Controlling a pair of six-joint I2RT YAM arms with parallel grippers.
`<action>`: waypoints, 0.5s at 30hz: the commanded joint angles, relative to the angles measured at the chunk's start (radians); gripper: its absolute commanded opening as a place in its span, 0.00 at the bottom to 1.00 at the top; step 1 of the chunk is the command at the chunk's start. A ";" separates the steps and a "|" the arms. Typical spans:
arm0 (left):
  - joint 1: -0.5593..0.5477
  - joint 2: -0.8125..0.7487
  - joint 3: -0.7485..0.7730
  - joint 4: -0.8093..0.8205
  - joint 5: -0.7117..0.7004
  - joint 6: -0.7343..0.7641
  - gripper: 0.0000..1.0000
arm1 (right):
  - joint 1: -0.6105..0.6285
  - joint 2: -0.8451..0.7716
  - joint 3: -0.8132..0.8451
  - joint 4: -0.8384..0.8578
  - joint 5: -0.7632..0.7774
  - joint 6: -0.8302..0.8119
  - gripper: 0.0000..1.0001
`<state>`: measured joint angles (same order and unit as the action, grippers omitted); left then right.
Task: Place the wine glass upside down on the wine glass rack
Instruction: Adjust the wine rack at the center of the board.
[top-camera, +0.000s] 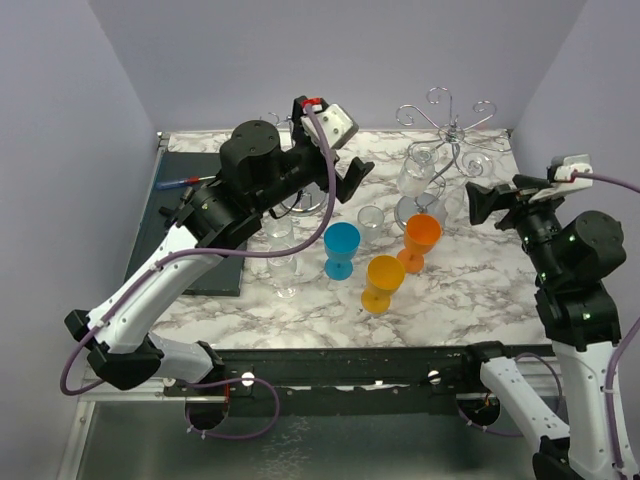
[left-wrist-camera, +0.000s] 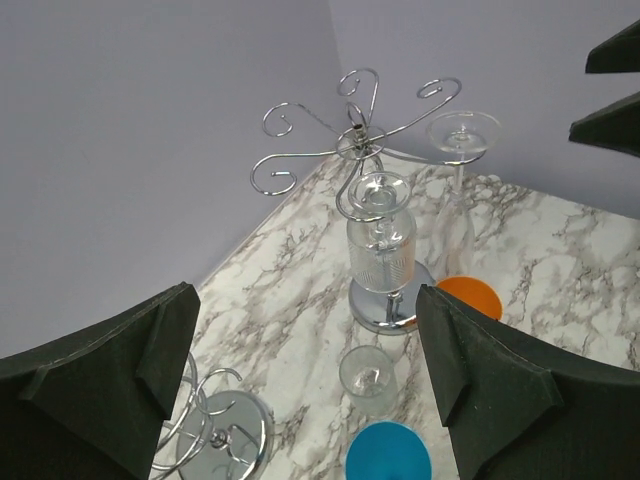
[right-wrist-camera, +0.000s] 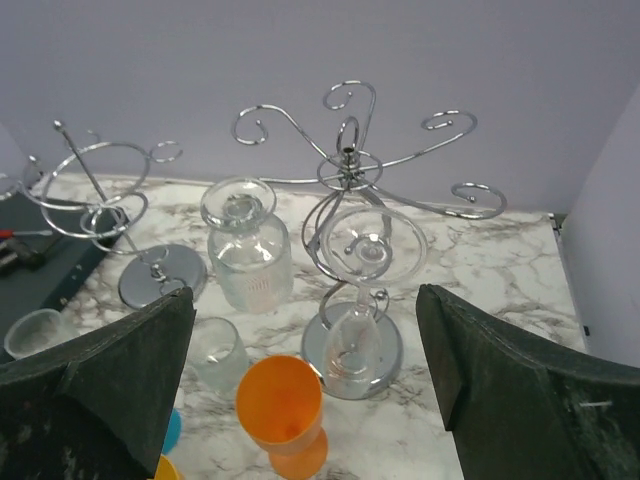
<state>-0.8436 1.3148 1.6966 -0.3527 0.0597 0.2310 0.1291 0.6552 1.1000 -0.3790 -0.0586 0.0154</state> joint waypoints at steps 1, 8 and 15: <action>0.004 0.054 0.079 -0.064 -0.078 -0.077 0.99 | -0.003 0.123 0.182 -0.201 0.013 0.106 0.97; 0.006 0.168 0.214 -0.138 -0.103 -0.129 0.99 | -0.004 0.454 0.492 -0.202 0.167 0.176 0.85; 0.005 0.348 0.457 -0.196 -0.072 -0.137 0.99 | -0.003 0.727 0.719 -0.147 0.241 0.149 0.84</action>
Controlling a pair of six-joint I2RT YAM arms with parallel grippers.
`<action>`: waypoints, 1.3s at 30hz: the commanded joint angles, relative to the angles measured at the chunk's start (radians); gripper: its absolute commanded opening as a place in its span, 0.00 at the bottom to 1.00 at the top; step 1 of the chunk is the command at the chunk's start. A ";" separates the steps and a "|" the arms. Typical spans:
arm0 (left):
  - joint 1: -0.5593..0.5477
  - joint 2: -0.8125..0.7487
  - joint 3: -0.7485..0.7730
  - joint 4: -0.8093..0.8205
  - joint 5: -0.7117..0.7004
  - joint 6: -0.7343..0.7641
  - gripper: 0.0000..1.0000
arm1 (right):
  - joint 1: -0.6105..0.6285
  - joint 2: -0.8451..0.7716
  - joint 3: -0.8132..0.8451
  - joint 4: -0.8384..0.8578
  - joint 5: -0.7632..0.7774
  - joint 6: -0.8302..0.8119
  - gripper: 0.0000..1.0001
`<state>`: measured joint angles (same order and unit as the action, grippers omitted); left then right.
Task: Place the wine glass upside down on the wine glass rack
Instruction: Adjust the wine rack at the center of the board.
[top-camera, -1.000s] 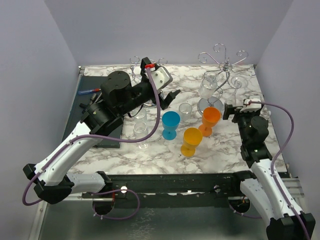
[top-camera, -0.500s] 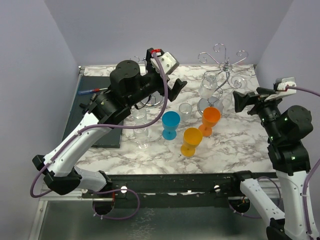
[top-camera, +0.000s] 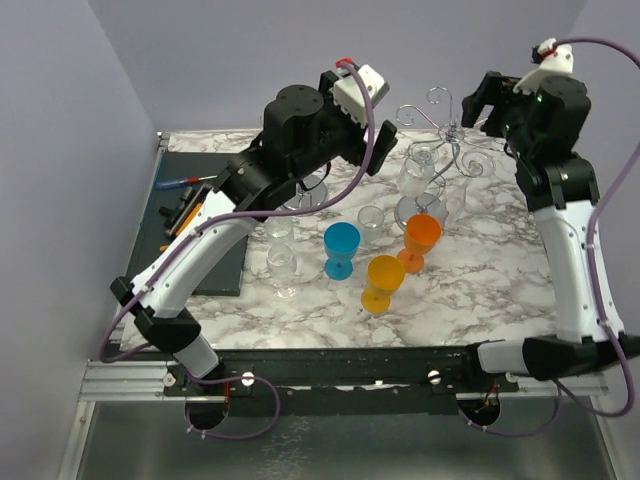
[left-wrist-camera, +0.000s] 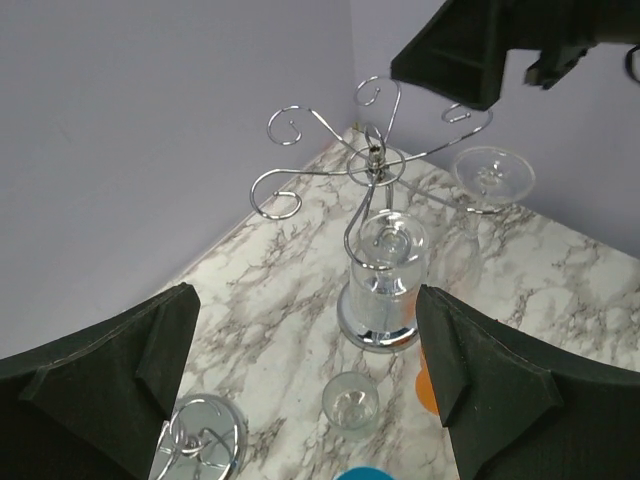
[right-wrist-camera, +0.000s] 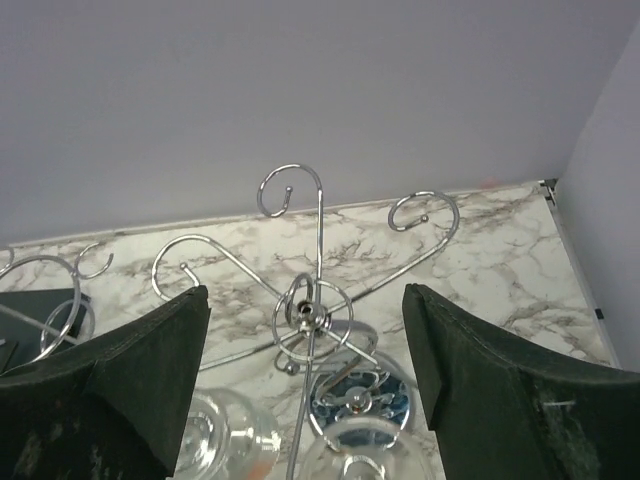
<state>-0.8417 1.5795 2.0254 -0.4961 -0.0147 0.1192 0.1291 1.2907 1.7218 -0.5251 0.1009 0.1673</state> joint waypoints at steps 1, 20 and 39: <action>0.003 0.115 0.160 -0.058 0.012 -0.027 0.99 | -0.005 0.113 0.117 0.008 0.099 -0.011 0.83; 0.114 0.473 0.551 -0.046 0.250 -0.221 0.76 | -0.294 0.114 -0.055 -0.009 -0.129 0.152 0.75; 0.112 0.449 0.443 0.027 0.349 -0.240 0.76 | -0.422 0.071 -0.225 0.060 -0.339 0.267 0.54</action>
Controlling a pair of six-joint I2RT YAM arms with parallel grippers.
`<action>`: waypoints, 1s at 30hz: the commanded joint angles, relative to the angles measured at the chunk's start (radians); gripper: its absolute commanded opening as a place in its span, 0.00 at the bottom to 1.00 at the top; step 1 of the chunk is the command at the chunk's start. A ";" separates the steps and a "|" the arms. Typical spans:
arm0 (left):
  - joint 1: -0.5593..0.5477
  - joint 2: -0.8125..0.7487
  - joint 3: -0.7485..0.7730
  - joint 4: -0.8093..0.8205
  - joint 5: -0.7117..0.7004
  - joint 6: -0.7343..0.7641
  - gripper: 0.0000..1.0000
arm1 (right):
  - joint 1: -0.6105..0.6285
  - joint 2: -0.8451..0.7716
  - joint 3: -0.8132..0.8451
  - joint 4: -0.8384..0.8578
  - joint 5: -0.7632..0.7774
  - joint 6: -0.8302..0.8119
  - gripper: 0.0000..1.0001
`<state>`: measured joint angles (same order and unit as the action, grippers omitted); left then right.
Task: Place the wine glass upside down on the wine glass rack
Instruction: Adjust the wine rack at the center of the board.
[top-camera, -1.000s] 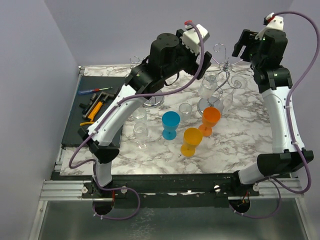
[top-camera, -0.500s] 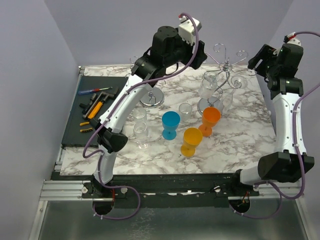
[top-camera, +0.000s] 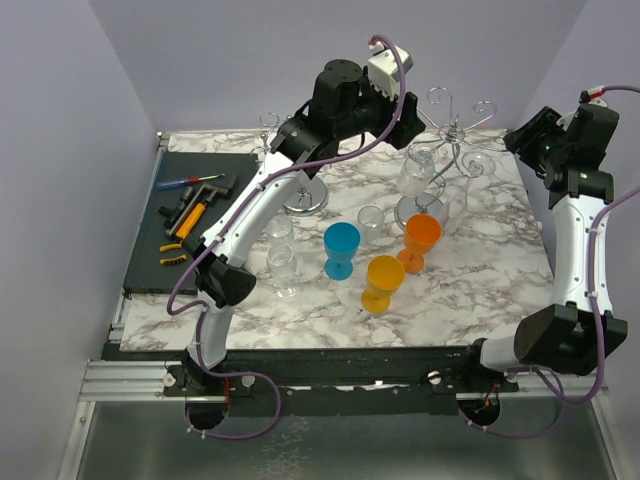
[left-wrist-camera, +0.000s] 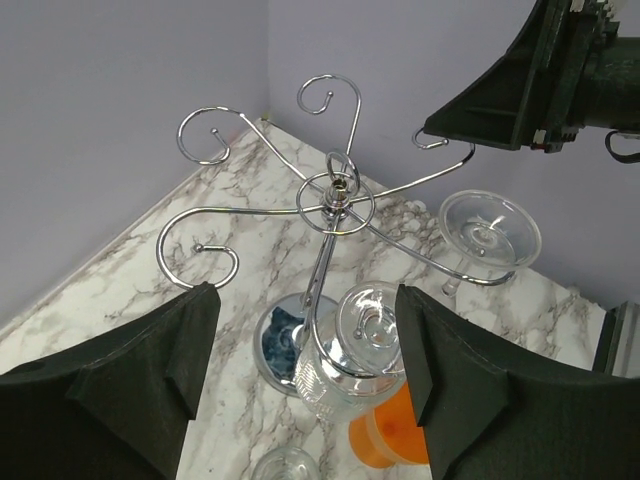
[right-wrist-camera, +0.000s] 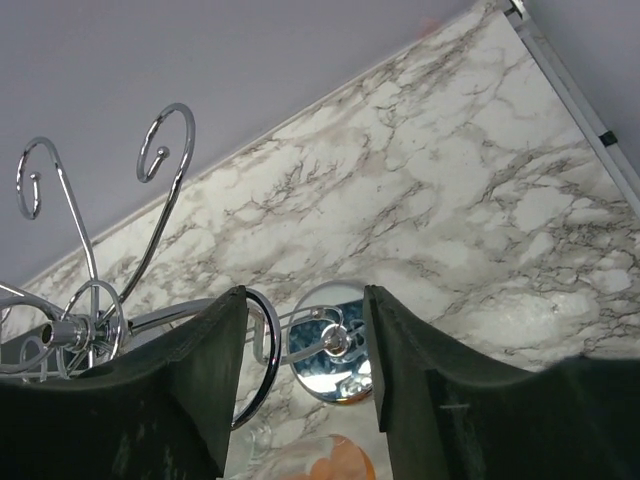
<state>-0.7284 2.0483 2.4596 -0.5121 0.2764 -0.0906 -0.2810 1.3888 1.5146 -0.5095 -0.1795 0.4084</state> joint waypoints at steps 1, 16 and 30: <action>-0.001 -0.013 0.015 0.047 0.062 -0.032 0.74 | -0.014 -0.027 -0.019 0.051 -0.068 0.031 0.49; 0.041 0.047 -0.034 0.073 -0.064 0.059 0.53 | -0.014 -0.085 -0.088 0.088 -0.082 0.061 0.21; 0.063 0.106 -0.060 0.037 -0.051 0.144 0.33 | -0.014 -0.088 -0.109 0.103 -0.129 0.105 0.16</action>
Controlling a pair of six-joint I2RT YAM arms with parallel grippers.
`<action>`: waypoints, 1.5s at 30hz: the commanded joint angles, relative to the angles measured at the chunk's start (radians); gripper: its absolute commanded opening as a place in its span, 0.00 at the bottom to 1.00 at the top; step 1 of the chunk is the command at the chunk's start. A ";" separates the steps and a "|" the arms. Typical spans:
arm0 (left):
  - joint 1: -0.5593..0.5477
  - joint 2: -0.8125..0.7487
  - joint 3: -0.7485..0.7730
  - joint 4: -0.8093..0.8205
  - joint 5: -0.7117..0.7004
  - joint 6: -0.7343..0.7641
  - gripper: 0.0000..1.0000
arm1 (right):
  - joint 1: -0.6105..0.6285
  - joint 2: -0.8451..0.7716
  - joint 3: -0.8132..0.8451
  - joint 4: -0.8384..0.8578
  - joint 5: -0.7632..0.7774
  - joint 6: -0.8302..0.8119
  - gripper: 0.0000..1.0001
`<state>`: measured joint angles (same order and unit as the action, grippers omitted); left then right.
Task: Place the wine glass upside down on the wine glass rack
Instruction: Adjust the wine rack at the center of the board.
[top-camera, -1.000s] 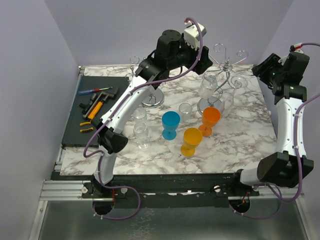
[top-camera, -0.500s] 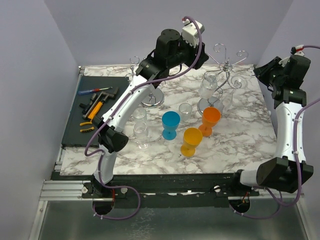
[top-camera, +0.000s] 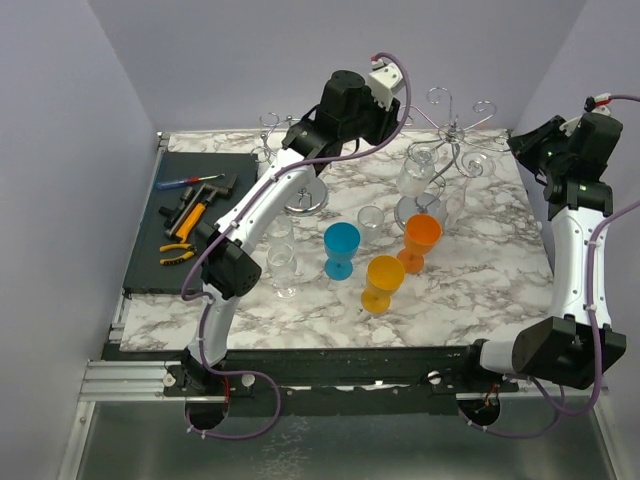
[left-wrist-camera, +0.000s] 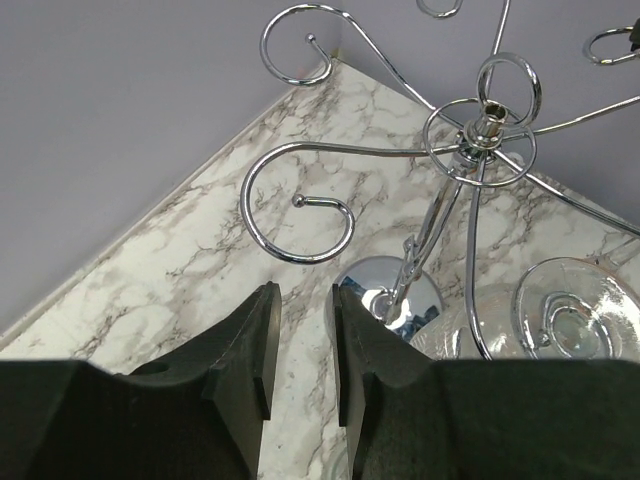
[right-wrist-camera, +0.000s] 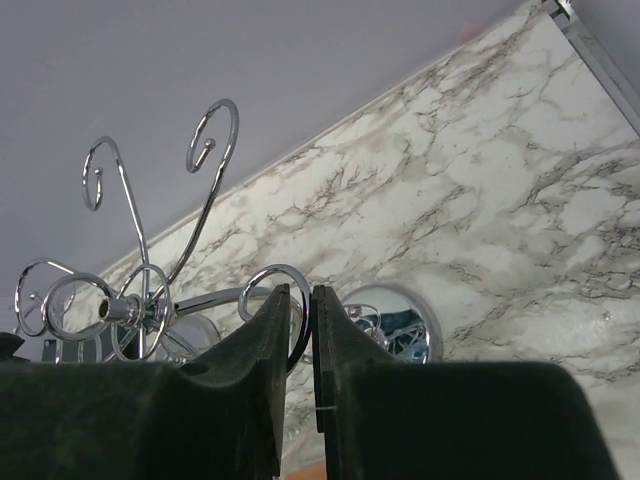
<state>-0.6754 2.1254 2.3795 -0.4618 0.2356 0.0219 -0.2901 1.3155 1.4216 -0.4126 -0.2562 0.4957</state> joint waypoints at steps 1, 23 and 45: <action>0.012 0.040 0.034 -0.013 -0.012 0.030 0.33 | -0.005 -0.016 -0.016 0.007 -0.059 0.019 0.15; 0.022 0.201 0.231 0.106 -0.038 0.068 0.32 | -0.005 -0.104 -0.122 -0.002 -0.142 0.065 0.11; 0.037 0.008 0.018 0.149 -0.065 0.232 0.51 | -0.005 -0.105 0.003 -0.081 -0.038 0.017 0.56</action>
<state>-0.6418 2.2978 2.5050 -0.3359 0.1913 0.1776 -0.3000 1.1942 1.3514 -0.4480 -0.3199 0.5465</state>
